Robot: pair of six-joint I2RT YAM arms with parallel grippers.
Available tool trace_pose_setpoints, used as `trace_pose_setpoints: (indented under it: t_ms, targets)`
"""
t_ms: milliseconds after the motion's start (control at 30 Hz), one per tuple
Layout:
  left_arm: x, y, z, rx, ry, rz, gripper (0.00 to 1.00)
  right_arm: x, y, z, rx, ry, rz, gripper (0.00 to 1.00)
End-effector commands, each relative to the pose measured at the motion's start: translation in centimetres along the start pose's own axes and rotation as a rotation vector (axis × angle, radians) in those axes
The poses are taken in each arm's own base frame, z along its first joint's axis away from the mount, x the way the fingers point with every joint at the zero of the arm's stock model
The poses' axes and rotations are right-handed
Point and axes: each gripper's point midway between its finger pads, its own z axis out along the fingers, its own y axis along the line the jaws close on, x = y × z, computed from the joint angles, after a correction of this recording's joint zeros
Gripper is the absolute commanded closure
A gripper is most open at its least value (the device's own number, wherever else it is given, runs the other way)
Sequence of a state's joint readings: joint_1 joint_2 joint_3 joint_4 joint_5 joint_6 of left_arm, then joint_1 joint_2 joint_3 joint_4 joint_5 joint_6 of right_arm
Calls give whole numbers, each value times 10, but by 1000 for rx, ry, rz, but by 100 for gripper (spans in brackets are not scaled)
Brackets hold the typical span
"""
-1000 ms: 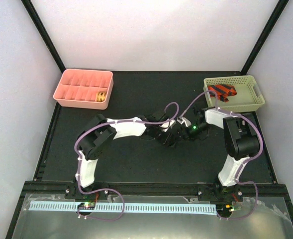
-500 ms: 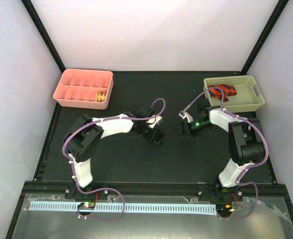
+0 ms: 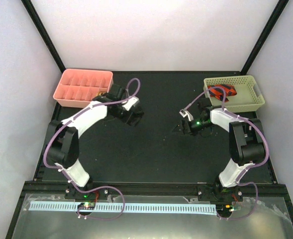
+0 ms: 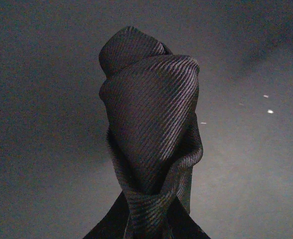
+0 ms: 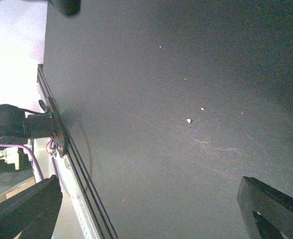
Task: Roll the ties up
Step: Pass from the right arm to the left, then place the tie in the storage box.
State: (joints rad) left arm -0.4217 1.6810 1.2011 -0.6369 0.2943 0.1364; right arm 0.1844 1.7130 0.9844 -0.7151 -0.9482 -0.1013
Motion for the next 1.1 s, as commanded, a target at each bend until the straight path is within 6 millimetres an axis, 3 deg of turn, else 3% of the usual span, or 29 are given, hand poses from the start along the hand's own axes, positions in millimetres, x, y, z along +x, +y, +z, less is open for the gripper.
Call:
trace_pose_setpoints:
  t_ms: [0,100,200,333,533,667,833,1000,1067]
  targets:
    - [2,14,-27,-4,4,102,98,-11,4,0,-36,-29,-26,0]
    - [9,-6,-21,116,1,108,99,-30,0,0,-21,-62,-49,1]
    - [4,-21,-18,190,-46,93,98,-47,0,1,-42,-86,-25,13]
    - [-5,-7,-21,144,-65,59,98,-50,-2,1,-35,-83,-34,15]
    - [-11,52,-54,37,-86,-11,98,-41,-3,4,-46,-57,-33,15]
    - [-9,120,-94,-114,-109,-106,98,-35,-4,7,-63,-46,-19,15]
    - [-6,191,-133,-273,-82,-178,98,-24,-6,10,-68,-33,-2,16]
    - [-8,239,-143,-360,-33,-224,98,-18,-9,12,-65,-23,4,15]
    - [-7,250,-138,-360,-13,-252,98,-17,-9,12,-66,-19,5,15]
